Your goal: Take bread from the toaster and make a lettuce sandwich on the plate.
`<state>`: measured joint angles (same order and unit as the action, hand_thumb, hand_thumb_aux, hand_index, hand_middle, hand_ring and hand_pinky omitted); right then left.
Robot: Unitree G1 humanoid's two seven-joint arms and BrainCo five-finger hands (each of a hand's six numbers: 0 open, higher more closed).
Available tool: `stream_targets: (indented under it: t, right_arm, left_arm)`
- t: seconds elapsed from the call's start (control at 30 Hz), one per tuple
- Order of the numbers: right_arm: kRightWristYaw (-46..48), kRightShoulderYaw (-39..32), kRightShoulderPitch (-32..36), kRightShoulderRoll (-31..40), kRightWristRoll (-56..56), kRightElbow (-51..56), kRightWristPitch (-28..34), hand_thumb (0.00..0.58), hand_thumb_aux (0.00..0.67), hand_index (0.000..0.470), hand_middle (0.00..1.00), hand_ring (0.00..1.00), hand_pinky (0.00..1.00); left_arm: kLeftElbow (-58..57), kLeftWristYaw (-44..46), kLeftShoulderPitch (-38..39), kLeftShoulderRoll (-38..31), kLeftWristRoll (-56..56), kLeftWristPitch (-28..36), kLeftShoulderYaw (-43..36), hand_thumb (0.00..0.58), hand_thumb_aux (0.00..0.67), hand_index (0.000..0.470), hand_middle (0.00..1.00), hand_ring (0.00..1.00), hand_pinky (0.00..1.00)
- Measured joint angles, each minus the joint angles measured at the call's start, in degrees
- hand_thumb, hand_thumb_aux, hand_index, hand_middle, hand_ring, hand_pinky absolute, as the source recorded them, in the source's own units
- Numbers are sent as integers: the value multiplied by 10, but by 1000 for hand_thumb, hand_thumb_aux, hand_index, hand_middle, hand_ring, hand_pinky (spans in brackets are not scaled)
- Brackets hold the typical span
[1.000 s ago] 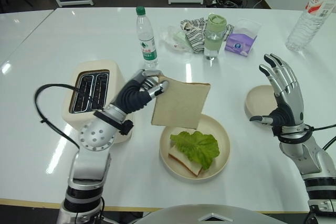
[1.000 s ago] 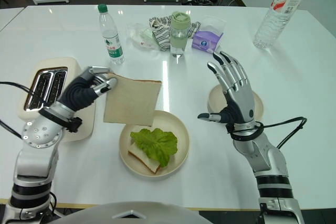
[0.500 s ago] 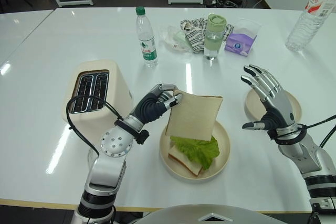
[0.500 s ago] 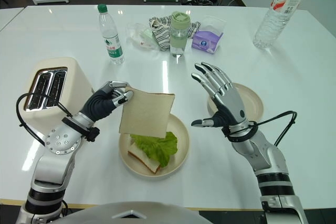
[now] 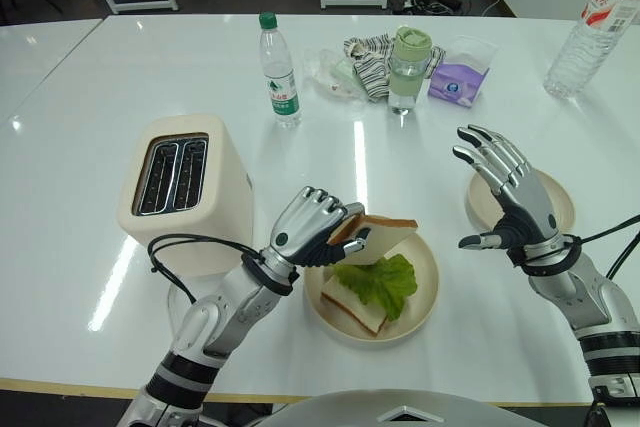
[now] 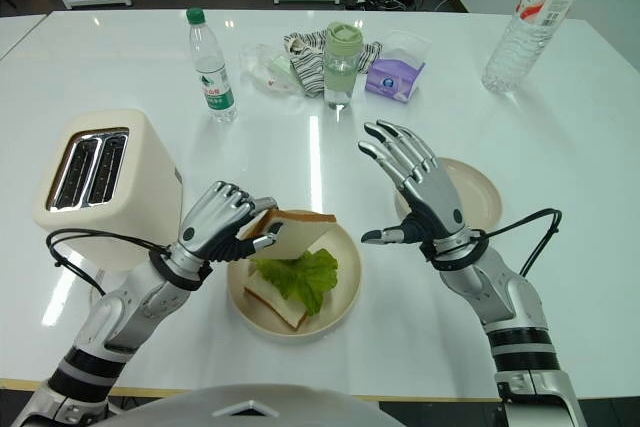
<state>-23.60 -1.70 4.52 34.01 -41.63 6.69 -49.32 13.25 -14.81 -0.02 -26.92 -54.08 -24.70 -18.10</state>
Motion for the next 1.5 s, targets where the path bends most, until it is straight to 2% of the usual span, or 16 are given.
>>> stream_targets:
  t: [0.2,0.57,0.7,0.97,1.17,1.5]
  right_arm:
    - [5,-1,0,0,0,-1,-2,0,0,0,0,0,0]
    - [11,-1,0,0,0,-1,-7,0,0,0,0,0,0]
    - [13,-2,1,0,0,-1,-8,0,0,0,0,0,0]
    - [41,-21,3,8,0,-2,-34,0,0,0,0,0,0]
    - [85,-46,3,27,0,3,-57,0,0,0,0,0,0]
    - [153,-87,5,45,-19,19,-61,0,0,0,0,0,0]
  left_arm:
    - [17,-11,11,9,13,-10,9,580,670,470,1000,1000,1000]
    - [86,21,32,10,39,-20,43,580,670,470,1000,1000,1000]
    - [34,-52,8,-15,-62,-31,46,580,670,470,1000,1000,1000]
    - [-97,-237,-62,-48,-229,-31,-27,580,670,470,1000,1000,1000]
    - [-74,-259,-62,-53,-246,-17,-61,580,670,470,1000,1000,1000]
    - [-21,-259,-41,-77,-247,-6,-67,580,670,470,1000,1000,1000]
